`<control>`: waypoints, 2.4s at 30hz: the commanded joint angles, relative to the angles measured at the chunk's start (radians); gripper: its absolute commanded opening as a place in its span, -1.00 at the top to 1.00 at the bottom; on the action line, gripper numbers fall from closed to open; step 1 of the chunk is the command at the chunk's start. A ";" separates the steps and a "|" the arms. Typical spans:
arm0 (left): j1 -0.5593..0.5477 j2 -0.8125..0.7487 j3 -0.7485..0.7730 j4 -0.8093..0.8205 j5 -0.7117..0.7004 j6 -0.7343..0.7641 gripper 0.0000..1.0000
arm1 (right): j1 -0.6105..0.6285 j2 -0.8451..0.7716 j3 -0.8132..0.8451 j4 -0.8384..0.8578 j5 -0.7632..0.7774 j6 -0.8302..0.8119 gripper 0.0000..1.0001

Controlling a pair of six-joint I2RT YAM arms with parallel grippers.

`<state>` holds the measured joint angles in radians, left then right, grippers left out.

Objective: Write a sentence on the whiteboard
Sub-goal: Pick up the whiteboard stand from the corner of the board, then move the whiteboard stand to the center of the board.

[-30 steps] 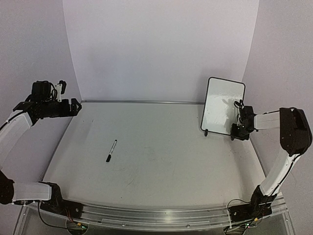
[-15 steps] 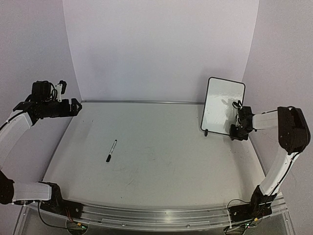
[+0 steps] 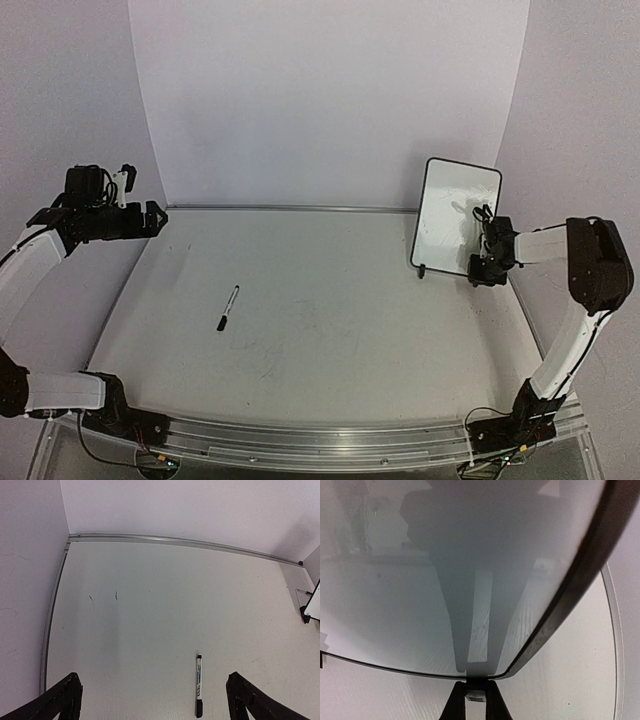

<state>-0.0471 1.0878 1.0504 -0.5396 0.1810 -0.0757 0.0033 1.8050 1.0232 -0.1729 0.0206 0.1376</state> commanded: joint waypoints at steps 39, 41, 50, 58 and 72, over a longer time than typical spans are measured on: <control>0.000 -0.036 -0.005 0.030 -0.014 0.015 -0.99 | 0.396 -0.128 -0.006 -0.016 0.063 0.141 1.00; 0.000 -0.037 -0.007 0.029 -0.015 0.016 -0.99 | 0.420 -0.130 -0.003 -0.022 0.071 0.150 1.00; 0.000 -0.041 -0.009 0.031 -0.015 0.016 -0.99 | 0.499 -0.092 -0.015 -0.025 0.108 0.177 1.00; 0.000 -0.042 -0.012 0.029 -0.015 0.015 -0.99 | 0.588 -0.069 -0.033 0.000 0.136 0.235 1.00; 0.000 -0.038 -0.013 0.027 -0.014 0.014 -0.99 | 0.784 -0.041 -0.027 0.001 0.233 0.396 1.00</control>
<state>-0.0471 1.0649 1.0378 -0.5398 0.1800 -0.0753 0.7333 1.7523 0.9871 -0.2025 0.2021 0.4618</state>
